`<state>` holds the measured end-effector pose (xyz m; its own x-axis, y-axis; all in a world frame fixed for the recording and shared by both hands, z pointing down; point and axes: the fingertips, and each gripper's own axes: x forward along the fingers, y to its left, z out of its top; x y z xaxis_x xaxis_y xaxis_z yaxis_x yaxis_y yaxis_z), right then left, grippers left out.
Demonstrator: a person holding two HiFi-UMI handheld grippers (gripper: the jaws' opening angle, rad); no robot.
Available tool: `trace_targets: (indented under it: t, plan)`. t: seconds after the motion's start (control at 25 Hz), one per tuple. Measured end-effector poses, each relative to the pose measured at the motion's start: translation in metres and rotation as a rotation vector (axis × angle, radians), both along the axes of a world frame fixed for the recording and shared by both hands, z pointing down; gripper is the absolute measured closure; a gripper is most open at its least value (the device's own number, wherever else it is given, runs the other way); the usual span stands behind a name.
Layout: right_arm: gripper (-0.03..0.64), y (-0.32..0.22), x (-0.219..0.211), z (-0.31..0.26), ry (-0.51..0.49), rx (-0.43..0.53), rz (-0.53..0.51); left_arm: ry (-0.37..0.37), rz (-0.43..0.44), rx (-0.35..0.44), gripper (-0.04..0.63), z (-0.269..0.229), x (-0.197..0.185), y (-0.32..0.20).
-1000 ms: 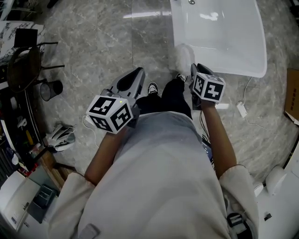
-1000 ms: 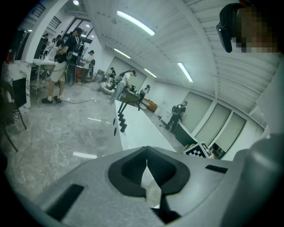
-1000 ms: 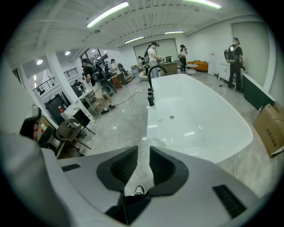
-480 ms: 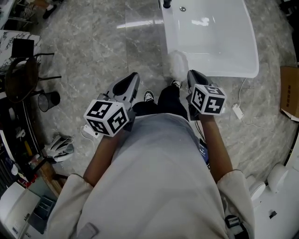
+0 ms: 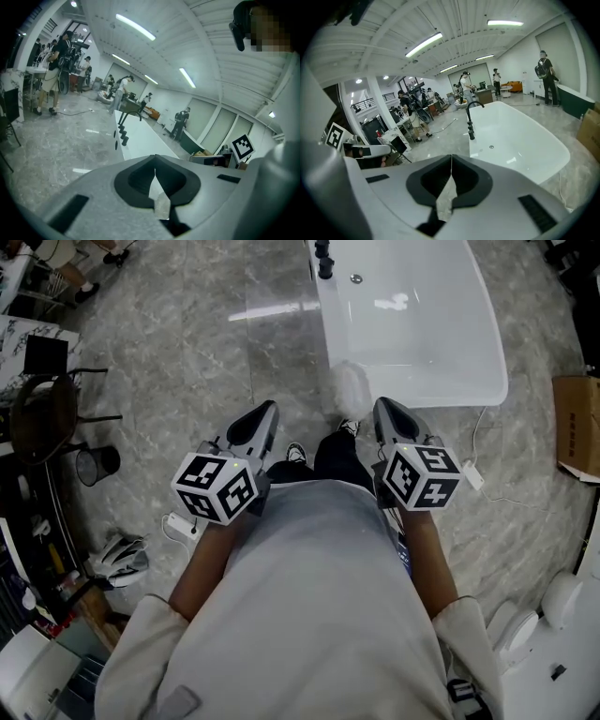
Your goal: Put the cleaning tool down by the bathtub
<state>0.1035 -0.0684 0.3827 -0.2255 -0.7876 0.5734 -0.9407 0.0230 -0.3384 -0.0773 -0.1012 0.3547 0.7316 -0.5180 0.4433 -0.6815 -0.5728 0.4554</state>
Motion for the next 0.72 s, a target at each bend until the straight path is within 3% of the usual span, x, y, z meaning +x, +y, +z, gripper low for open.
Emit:
trace_targets:
  t: [0.72]
  plan:
    - [0.606, 0.027, -0.020, -0.051, 0.053, 0.081, -0.047, 0.030, 0.052, 0.057, 0.586, -0.028, 0.003, 0.009]
